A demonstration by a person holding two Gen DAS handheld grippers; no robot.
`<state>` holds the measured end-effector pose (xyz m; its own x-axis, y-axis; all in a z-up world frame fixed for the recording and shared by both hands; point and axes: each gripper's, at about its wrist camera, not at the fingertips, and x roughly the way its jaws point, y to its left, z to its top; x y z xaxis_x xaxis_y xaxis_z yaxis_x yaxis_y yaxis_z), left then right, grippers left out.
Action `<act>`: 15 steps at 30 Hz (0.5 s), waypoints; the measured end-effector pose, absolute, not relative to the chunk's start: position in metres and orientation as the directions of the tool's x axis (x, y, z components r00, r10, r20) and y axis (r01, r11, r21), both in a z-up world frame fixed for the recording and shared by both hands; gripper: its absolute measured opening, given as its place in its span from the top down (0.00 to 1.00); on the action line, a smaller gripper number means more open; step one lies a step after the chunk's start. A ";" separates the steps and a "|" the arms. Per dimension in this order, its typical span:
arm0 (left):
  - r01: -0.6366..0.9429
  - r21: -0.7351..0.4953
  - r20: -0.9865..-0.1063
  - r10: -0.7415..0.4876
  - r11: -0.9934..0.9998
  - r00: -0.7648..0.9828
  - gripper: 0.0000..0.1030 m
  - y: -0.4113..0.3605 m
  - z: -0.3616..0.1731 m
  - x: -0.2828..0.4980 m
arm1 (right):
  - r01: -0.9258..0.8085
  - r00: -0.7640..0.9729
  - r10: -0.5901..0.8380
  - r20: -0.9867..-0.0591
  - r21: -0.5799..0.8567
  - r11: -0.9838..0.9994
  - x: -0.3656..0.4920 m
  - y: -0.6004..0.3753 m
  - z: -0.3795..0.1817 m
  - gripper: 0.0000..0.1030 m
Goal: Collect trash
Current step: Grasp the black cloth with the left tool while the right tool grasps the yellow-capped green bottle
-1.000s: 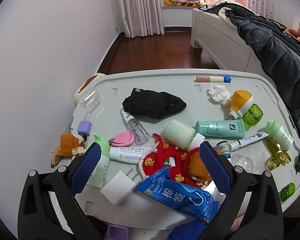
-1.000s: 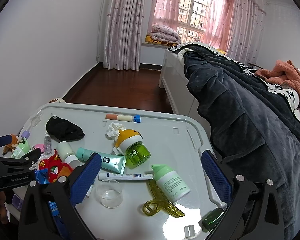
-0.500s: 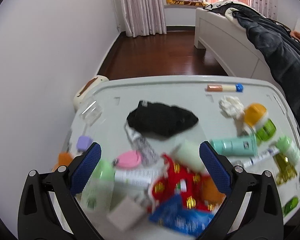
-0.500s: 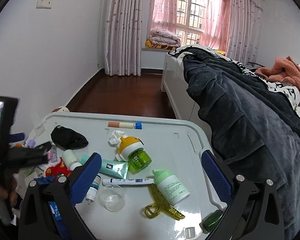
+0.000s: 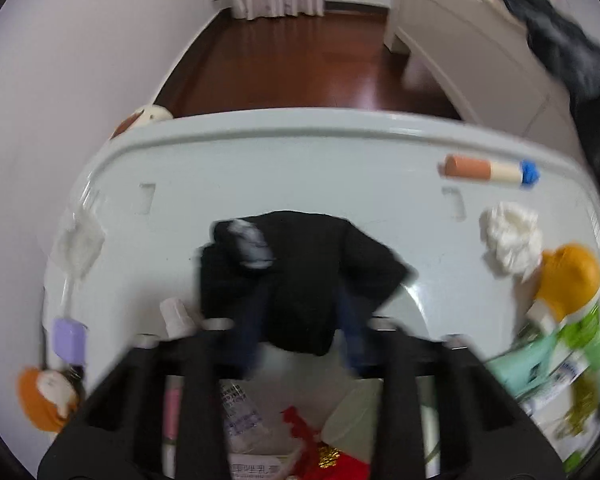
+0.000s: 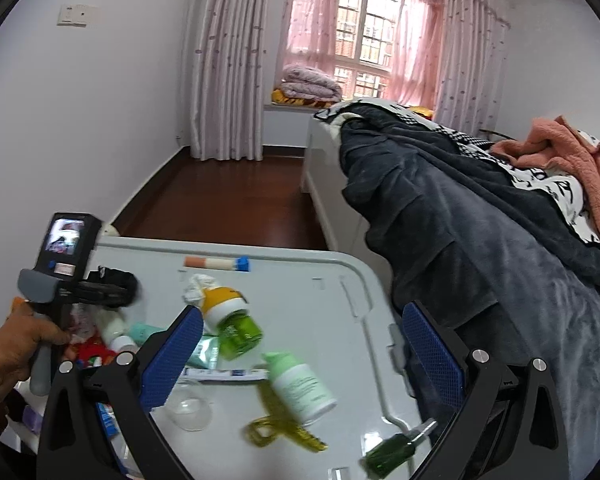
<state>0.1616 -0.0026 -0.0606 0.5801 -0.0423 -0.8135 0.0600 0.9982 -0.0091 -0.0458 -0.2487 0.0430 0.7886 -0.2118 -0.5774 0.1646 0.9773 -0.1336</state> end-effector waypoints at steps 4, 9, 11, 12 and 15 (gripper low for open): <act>0.097 -0.029 -0.792 -0.082 0.995 0.605 0.88 -0.002 -0.063 0.148 | 0.167 0.774 -0.191 -0.604 -0.097 0.981 -0.038 -0.260 0.037 0.04; 0.131 -0.104 -0.759 -0.164 0.986 0.631 0.88 0.007 -0.047 0.117 | 0.094 0.735 -0.141 -0.663 -0.106 0.990 -0.003 -0.254 0.017 0.04; 0.154 -0.134 -0.732 -0.202 0.979 0.651 0.88 0.010 -0.032 0.098 | 0.031 0.694 -0.092 -0.715 -0.098 0.995 0.025 -0.246 -0.001 0.04; 0.168 -0.144 -0.714 -0.220 0.975 0.665 0.88 0.011 -0.023 0.085 | 0.010 0.675 -0.080 -0.733 -0.099 0.995 0.037 -0.243 -0.009 0.04; 0.210 -0.197 -0.663 -0.288 0.958 0.691 0.88 0.017 0.006 0.055 | -0.045 0.621 -0.044 -0.782 -0.092 0.995 0.075 -0.230 -0.036 0.04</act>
